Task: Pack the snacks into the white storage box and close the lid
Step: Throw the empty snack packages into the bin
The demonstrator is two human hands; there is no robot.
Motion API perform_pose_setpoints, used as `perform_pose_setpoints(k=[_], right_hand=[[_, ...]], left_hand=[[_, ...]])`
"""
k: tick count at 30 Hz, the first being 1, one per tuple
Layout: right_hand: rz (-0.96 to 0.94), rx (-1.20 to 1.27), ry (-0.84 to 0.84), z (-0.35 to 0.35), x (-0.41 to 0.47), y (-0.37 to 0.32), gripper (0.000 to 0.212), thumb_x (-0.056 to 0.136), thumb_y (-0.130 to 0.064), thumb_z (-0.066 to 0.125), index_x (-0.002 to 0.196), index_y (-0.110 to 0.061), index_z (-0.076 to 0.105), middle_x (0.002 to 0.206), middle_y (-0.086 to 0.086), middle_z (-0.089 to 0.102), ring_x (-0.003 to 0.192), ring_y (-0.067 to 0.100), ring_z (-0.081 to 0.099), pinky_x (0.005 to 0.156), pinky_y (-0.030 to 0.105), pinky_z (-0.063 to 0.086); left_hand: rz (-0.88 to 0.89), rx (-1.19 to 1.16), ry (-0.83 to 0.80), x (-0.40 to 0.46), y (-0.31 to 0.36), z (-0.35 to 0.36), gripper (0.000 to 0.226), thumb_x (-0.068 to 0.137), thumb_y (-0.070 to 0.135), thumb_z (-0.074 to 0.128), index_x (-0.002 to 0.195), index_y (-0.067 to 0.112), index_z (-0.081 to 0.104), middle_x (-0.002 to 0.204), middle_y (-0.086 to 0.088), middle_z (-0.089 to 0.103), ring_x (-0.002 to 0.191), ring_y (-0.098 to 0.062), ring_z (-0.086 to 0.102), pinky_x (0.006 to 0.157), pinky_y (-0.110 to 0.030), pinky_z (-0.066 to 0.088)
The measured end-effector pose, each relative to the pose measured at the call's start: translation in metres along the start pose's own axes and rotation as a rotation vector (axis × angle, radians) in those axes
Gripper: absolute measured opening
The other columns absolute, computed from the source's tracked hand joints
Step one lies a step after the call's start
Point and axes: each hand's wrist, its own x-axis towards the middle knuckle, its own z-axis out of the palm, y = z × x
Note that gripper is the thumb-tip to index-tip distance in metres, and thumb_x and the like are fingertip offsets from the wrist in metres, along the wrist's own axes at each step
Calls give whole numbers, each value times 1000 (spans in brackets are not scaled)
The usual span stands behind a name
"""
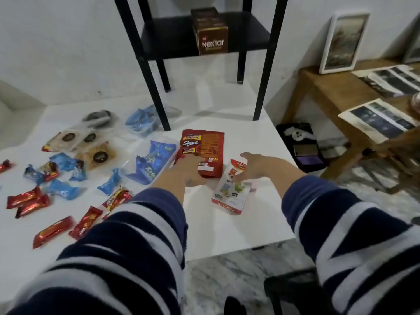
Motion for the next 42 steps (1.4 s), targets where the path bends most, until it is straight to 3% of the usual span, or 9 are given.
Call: perform_pose_setpoints(k=[6,11,16,22,25,29,34,37,42], right_hand=[[156,196,132,41,21,-9,115,71,-73,60,150,-35,-15,158,19,-17,146,41,13,112,48,27],[186,-2,240,56,32,-26,102,79,-73,48,152,-27,-6,158,20,-9,147,38,-6,108,49,28],[198,-2,238,55,36,-23,96,78,-61,57,151,-31,2,154,22,2,144,37,8,104,44,31],[160,246,319,37,21,-8,89,79,-50,65,149,-43,11,149,17,9,129,45,31,100,41,40],[125,280,395,16,5,-7,89,80,-50,66,149,-44,10,153,17,2,133,44,28,100,44,42],[34,282,533,-12,-17,-11,93,79,-45,70,150,-41,11,157,16,-1,135,41,30,98,41,44],[-184,402,658,-37,-44,-29,91,75,-44,72,150,-31,21,140,12,35,121,33,49,97,41,49],[-349,497,650,-45,-62,-53,87,75,-38,74,147,-33,24,147,5,25,115,29,56,93,43,53],[-538,483,560,-41,-80,-118,88,78,-41,72,149,-36,20,149,2,19,123,28,51,99,45,50]], left_hand=[[19,157,65,13,-17,33,78,89,47,55,151,34,10,161,4,5,148,-28,3,119,-52,10],[50,331,192,19,-21,43,56,100,45,33,150,39,9,160,1,15,146,-32,16,115,-51,27],[190,459,223,10,-18,29,90,92,1,46,148,40,-14,155,-2,27,128,-36,44,88,-43,51],[267,518,298,-6,-5,-2,94,91,0,45,146,44,-17,139,-6,46,96,-30,62,67,-38,53],[226,409,381,-21,12,-21,98,87,-8,43,146,47,-13,130,-6,49,84,-29,58,56,-36,45],[81,272,509,-29,25,-46,87,85,-9,41,149,42,12,125,-4,51,90,-32,60,67,-39,49],[25,-58,690,-75,61,-83,44,104,11,33,148,11,31,139,-7,48,100,-28,52,54,-1,41],[-40,-205,833,-89,37,-92,51,101,8,33,148,28,30,135,-1,55,92,-20,61,76,-21,50],[-157,-390,953,-147,-7,-113,54,97,13,45,146,34,33,123,-1,62,93,-19,63,82,-35,55]])
